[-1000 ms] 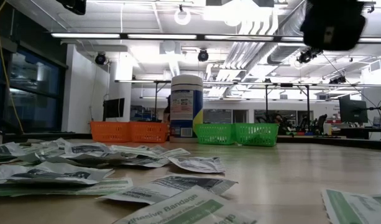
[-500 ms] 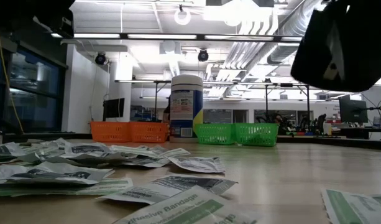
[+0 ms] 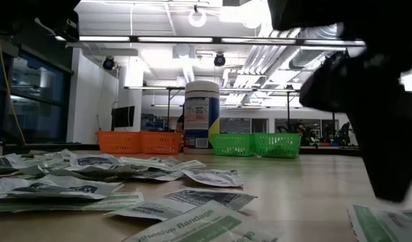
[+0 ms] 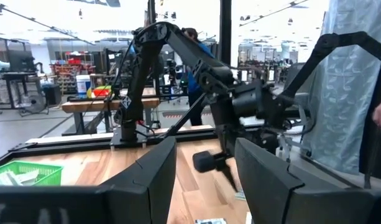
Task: Pick & Place First Aid Supplies
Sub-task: Put the green bandage pack into the right green bin
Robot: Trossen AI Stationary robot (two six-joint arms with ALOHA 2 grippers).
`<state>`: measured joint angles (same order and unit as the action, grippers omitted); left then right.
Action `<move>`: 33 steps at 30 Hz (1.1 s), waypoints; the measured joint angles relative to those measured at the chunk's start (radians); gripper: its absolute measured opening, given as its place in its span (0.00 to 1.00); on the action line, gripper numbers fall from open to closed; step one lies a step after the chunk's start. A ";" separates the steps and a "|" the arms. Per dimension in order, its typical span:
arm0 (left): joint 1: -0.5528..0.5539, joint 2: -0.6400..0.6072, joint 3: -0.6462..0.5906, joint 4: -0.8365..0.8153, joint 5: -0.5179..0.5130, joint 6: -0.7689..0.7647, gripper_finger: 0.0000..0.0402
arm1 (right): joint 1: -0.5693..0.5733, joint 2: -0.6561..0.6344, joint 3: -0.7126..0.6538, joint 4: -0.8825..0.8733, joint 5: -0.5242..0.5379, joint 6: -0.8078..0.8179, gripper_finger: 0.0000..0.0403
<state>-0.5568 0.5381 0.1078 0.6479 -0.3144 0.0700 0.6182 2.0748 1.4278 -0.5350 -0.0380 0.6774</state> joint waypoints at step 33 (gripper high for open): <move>0.000 0.001 0.000 -0.030 0.009 -0.034 0.40 | 0.019 0.010 -0.002 0.026 0.163 -0.481 0.63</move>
<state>-0.5568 0.5388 0.1078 0.6182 -0.3058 0.0360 0.6369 2.0843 1.4258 -0.5087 0.1246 0.1967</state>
